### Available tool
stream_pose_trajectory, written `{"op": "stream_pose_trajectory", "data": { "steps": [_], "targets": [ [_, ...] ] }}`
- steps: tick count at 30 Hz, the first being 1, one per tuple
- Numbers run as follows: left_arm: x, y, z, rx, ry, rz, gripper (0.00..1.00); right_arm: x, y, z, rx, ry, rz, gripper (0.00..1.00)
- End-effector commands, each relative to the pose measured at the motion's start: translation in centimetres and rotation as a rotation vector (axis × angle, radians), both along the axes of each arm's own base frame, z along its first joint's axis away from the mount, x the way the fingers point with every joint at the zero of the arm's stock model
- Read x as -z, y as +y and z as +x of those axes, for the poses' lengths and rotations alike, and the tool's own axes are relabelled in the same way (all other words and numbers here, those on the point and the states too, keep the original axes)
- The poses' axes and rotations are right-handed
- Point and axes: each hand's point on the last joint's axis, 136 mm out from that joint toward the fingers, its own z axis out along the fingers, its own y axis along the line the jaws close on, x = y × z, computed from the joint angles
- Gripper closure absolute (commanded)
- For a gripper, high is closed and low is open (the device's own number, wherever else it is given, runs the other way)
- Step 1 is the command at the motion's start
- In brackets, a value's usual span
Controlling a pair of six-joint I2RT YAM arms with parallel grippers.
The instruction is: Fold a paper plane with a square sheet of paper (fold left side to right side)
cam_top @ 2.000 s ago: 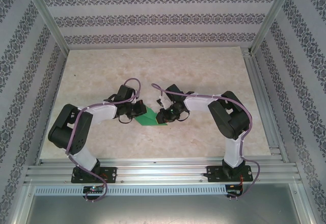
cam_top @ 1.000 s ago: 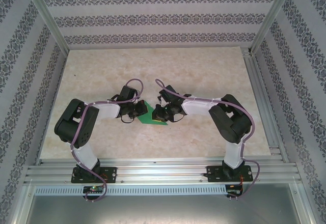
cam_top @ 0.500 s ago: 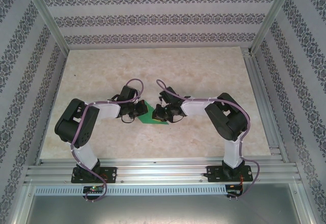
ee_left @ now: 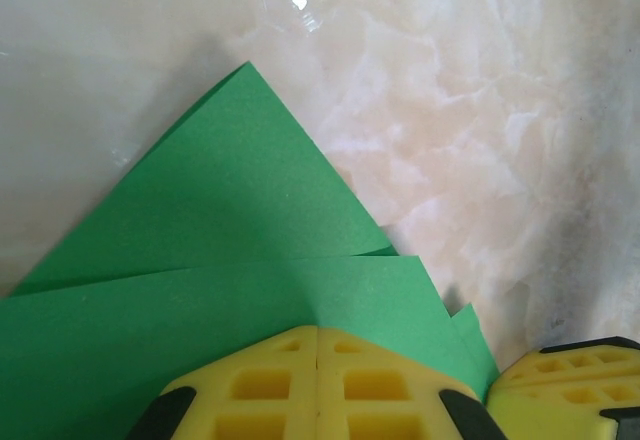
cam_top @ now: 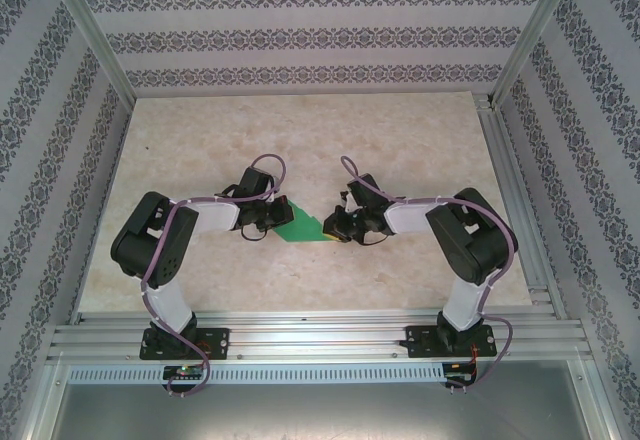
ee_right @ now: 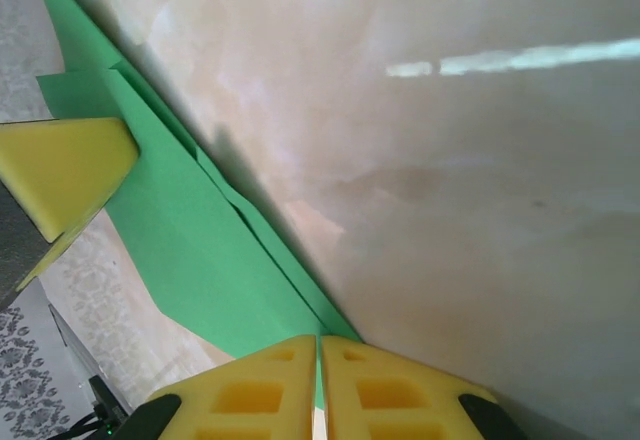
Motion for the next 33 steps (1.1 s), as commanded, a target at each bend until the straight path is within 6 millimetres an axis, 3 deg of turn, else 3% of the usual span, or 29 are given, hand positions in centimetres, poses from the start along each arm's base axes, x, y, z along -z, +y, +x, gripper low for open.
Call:
{"op": "stream_pose_trajectory", "data": {
  "steps": [1,10,13,16,20,24,29,33],
  "targets": [
    [4.2,3.2,-1.6,-0.060,0.100,0.166,0.97,4.3,-5.2,-3.5,0.004,0.117,-0.229,0.88],
    [4.0,3.1,-1.5,-0.054,0.097,0.169,0.97,4.8,-8.3,-5.3,-0.024,0.112,-0.329,0.88],
    [3.4,2.8,-1.4,-0.048,0.087,0.153,0.96,3.4,-8.3,-4.6,-0.016,0.074,-0.300,0.87],
    [2.0,2.1,-0.9,-0.030,0.064,0.119,0.95,0.7,-8.2,-3.3,-0.024,-0.002,-0.296,0.86],
    [-1.7,0.5,0.6,0.007,0.000,0.051,0.89,-3.4,-7.3,-1.5,-0.053,-0.111,-0.266,0.80],
    [-7.1,-0.2,2.3,0.033,-0.091,0.013,0.82,-5.2,-6.7,-0.3,-0.109,-0.185,-0.274,0.70],
    [-12.1,1.9,2.3,-0.006,-0.176,-0.010,0.69,-5.8,-5.0,1.1,-0.217,-0.274,-0.233,0.63],
    [-12.5,4.9,0.4,-0.077,-0.170,-0.024,0.57,-6.6,-3.0,3.0,-0.311,-0.355,-0.190,0.57]
  ]
}}
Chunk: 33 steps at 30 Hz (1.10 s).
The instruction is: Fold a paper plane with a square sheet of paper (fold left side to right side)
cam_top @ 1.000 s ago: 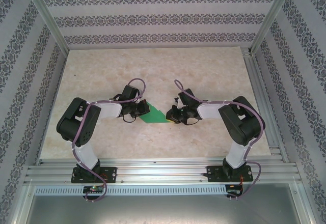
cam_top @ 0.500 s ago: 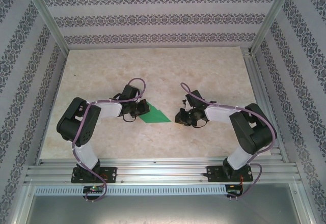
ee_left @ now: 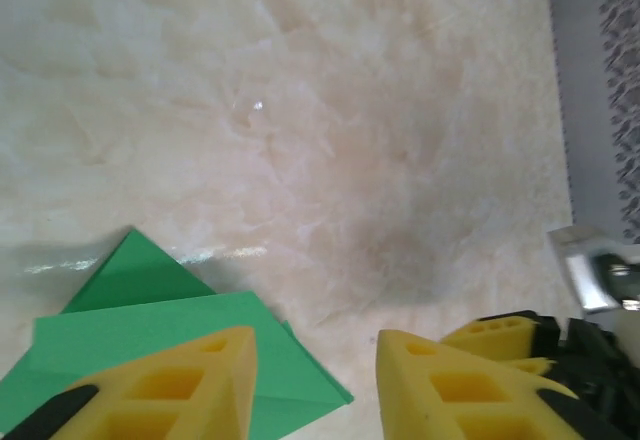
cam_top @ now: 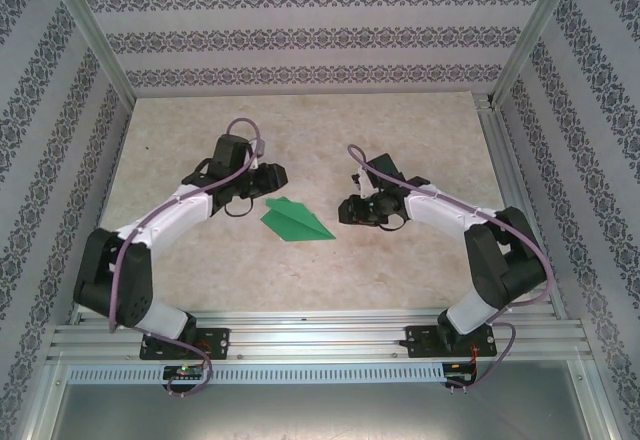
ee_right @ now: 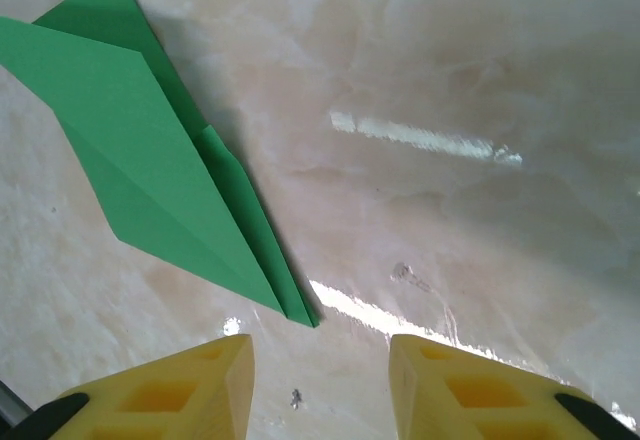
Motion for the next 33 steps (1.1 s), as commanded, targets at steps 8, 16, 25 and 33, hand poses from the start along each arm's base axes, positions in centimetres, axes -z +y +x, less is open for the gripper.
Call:
{"op": "stream_pose_trajectory", "data": {
  "steps": [8,16,25,33],
  "targets": [
    [5.7,3.0,-4.8,-0.092,0.166,-0.149,0.46,0.0,5.3,2.9,-0.183,-0.048,0.077,0.56],
    [8.1,1.2,-2.6,-0.097,0.206,-0.259,0.48,-0.2,5.4,2.3,-0.159,-0.058,0.084,0.56],
    [10.3,0.3,-1.0,-0.108,0.237,-0.290,0.57,-0.5,4.2,0.9,-0.145,-0.055,0.087,0.56],
    [10.3,-0.6,0.4,-0.098,0.230,-0.313,0.67,0.1,3.5,0.0,-0.138,-0.042,0.085,0.56]
  ]
}}
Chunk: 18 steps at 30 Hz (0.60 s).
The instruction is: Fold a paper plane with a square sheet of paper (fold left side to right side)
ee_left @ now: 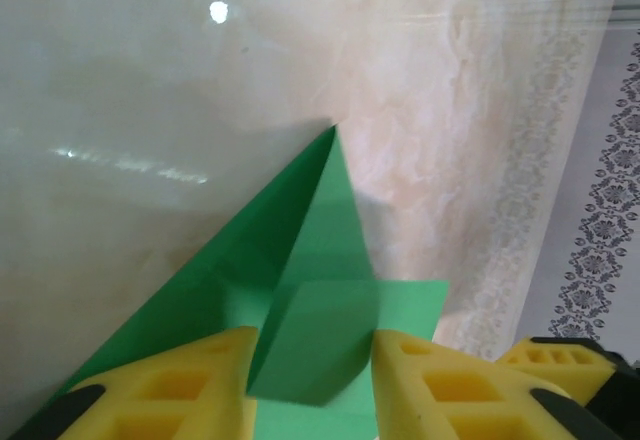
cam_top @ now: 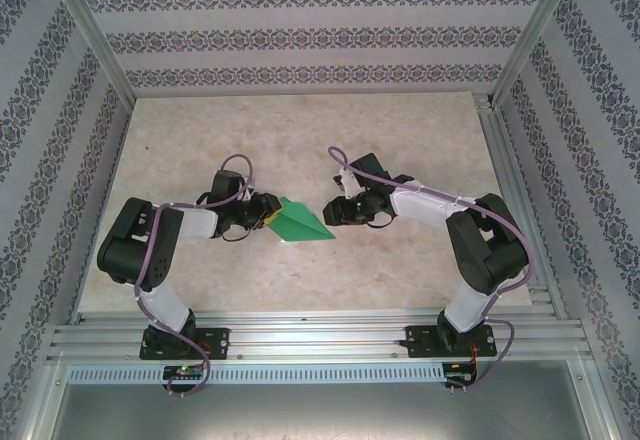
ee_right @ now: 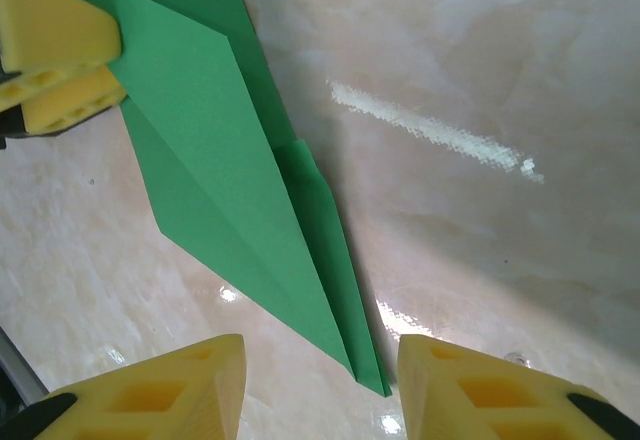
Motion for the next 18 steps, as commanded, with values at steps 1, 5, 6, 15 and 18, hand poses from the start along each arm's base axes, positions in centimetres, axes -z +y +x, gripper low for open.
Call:
{"op": "stream_pose_trajectory", "data": {
  "steps": [1,5,6,15,18],
  "targets": [
    [-2.0,-1.2,1.9,0.012,-0.083,-0.040,0.69,-0.6,0.0,0.1,0.008,-0.021,0.026,0.56],
    [-2.3,-1.6,2.4,0.023,-0.100,-0.044,0.79,-0.7,-0.3,0.1,0.033,-0.016,0.066,0.55],
    [-2.6,-1.8,2.5,0.032,-0.115,-0.047,0.82,-0.8,-0.7,0.2,0.052,-0.015,0.093,0.55],
    [-10.3,-4.9,0.5,0.285,-0.445,-0.042,0.97,-6.6,-2.4,1.1,0.097,-0.199,0.323,0.25],
    [-13.8,-6.0,-1.1,0.386,-0.573,-0.039,0.99,-9.4,-2.8,0.6,0.077,-0.294,0.427,0.06]
  ]
}}
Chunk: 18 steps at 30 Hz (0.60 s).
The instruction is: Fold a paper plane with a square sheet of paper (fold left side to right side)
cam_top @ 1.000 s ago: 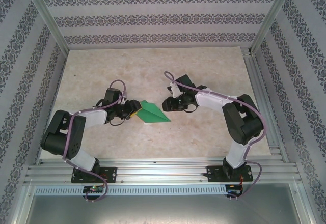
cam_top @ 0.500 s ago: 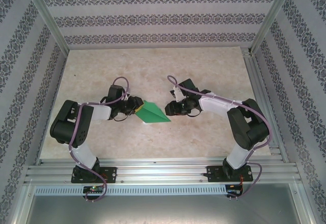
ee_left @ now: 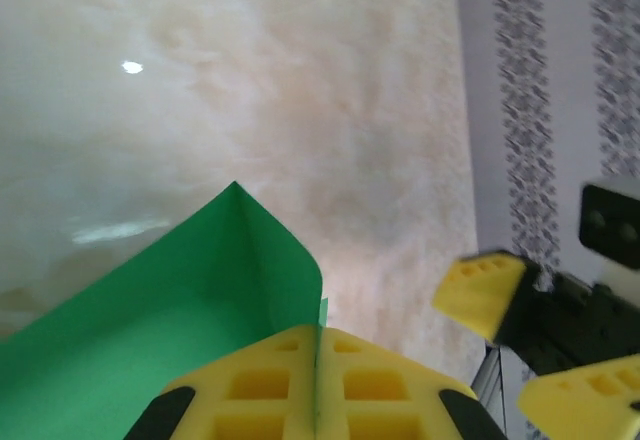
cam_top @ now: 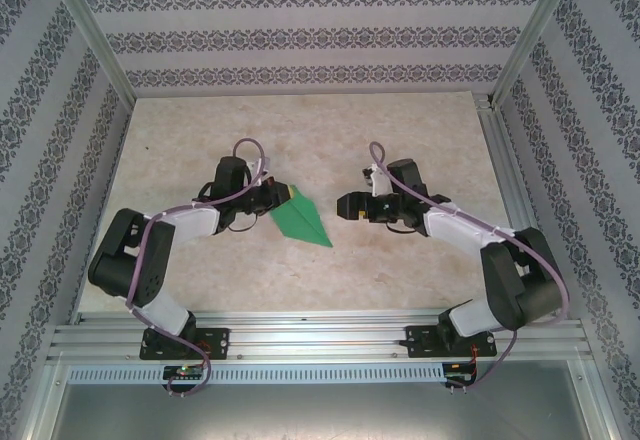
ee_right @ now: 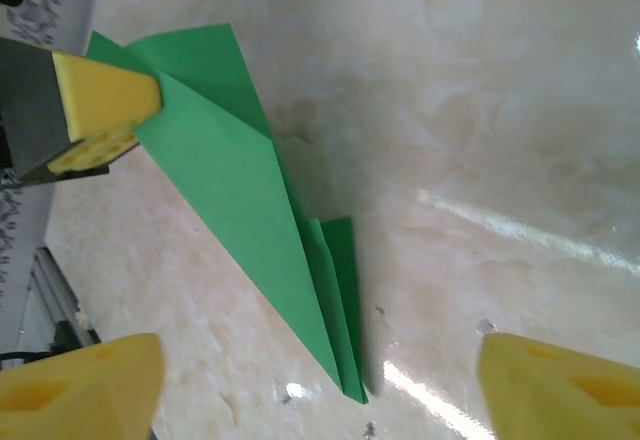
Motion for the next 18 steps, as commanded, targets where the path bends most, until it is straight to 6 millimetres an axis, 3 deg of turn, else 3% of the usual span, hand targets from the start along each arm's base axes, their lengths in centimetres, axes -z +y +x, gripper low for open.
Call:
{"op": "stream_pose_trajectory", "data": {
  "steps": [1,6,9,13,18],
  "targets": [
    [-6.7,-1.8,-1.6,0.172,-0.277,-0.021,0.99,-4.6,0.6,-0.1,-0.052,-0.186,0.154,0.02],
    [-12.5,-2.8,-4.7,0.306,-0.499,-0.038,0.99,-8.6,0.8,-2.4,-0.138,-0.379,0.256,0.02],
    [-15.3,-3.2,-6.2,0.371,-0.594,-0.054,0.99,-9.9,1.2,-3.8,-0.191,-0.465,0.293,0.02],
    [-17.3,-3.7,-7.3,0.424,-0.659,-0.078,0.99,-10.8,2.3,-5.3,-0.265,-0.511,0.314,0.02],
    [-18.1,-4.3,-7.8,0.459,-0.686,-0.093,0.99,-11.7,3.7,-6.3,-0.325,-0.525,0.384,0.04]
  ]
}}
